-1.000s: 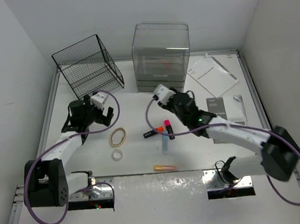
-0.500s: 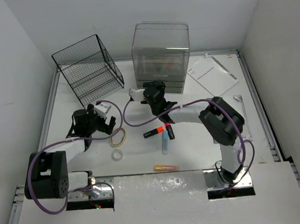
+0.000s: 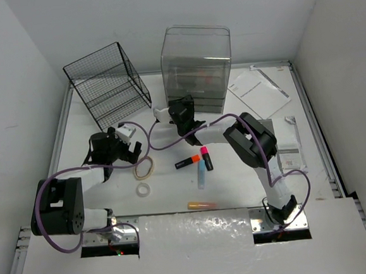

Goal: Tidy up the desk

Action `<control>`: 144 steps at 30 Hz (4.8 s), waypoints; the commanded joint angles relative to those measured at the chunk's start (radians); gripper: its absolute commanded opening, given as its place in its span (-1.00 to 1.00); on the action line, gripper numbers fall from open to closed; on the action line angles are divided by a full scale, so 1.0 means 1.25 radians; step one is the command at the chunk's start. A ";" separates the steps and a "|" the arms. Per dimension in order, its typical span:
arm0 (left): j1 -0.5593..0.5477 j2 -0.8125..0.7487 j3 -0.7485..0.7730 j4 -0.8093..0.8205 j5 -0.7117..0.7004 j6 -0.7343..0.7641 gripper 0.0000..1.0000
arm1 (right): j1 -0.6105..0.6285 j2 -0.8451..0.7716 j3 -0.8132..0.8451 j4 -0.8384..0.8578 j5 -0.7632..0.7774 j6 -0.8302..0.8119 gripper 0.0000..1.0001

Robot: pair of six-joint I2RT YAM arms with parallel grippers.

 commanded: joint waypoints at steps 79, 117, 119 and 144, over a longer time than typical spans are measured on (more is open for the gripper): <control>0.014 -0.010 0.034 0.012 -0.005 -0.031 0.99 | 0.465 -0.522 -0.648 -0.390 -0.396 1.011 -0.10; -0.219 -0.177 0.143 -0.286 0.012 0.114 0.99 | -0.106 -0.327 -0.013 -0.500 -0.484 0.490 0.04; -0.270 -0.156 0.169 -0.336 0.016 0.120 0.99 | -0.111 -0.353 -0.034 -0.474 -0.478 0.511 0.38; -0.582 0.348 0.450 -0.361 -0.102 0.098 0.89 | -0.173 -1.067 -0.490 -0.596 -0.145 0.900 0.83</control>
